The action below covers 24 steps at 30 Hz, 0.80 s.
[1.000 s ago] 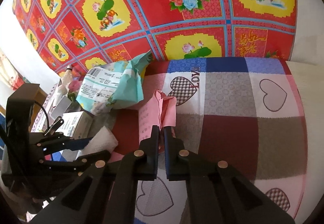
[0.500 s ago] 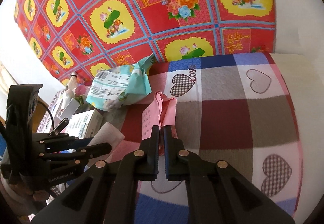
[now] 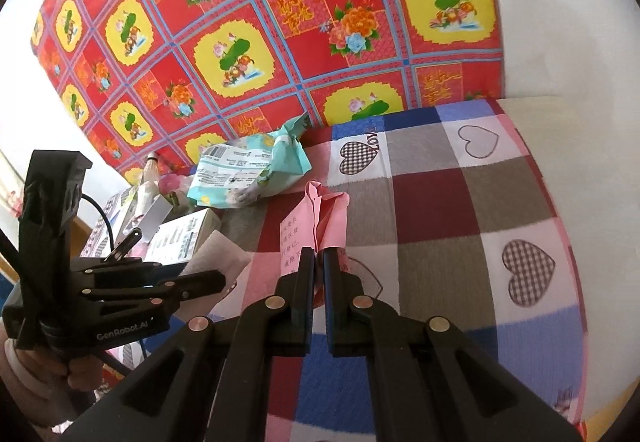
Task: Collect trash
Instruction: 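Lift the wipe and napkin and carry them toward the red bucket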
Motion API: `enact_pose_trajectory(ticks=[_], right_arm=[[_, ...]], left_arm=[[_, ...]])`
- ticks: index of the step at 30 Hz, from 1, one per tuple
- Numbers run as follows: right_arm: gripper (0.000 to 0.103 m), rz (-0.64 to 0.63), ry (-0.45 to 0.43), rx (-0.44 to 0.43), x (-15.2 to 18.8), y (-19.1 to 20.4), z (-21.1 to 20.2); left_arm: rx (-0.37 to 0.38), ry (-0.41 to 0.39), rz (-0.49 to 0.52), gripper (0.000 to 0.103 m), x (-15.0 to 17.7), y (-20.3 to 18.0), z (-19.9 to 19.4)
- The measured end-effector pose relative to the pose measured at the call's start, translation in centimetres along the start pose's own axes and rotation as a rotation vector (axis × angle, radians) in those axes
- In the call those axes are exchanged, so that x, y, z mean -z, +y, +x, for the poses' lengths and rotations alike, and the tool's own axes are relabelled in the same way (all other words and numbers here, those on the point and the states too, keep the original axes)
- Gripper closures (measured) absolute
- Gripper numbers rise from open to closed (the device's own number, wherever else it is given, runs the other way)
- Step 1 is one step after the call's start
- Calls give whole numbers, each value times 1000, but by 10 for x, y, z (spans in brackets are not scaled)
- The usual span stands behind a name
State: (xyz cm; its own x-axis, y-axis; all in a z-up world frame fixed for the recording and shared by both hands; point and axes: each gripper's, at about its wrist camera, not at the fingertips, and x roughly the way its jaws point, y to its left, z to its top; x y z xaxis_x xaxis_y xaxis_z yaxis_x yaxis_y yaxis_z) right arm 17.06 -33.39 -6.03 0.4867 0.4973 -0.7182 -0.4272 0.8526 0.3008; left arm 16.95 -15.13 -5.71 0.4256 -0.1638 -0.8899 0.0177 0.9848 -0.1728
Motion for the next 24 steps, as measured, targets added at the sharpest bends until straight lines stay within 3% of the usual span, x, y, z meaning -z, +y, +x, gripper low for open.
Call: enact_pose_trajectory(ticks=[24], right_arm=[[97, 175, -178, 211, 73, 9, -103]], left_arm=[[165, -52, 230, 85, 44, -60, -45]])
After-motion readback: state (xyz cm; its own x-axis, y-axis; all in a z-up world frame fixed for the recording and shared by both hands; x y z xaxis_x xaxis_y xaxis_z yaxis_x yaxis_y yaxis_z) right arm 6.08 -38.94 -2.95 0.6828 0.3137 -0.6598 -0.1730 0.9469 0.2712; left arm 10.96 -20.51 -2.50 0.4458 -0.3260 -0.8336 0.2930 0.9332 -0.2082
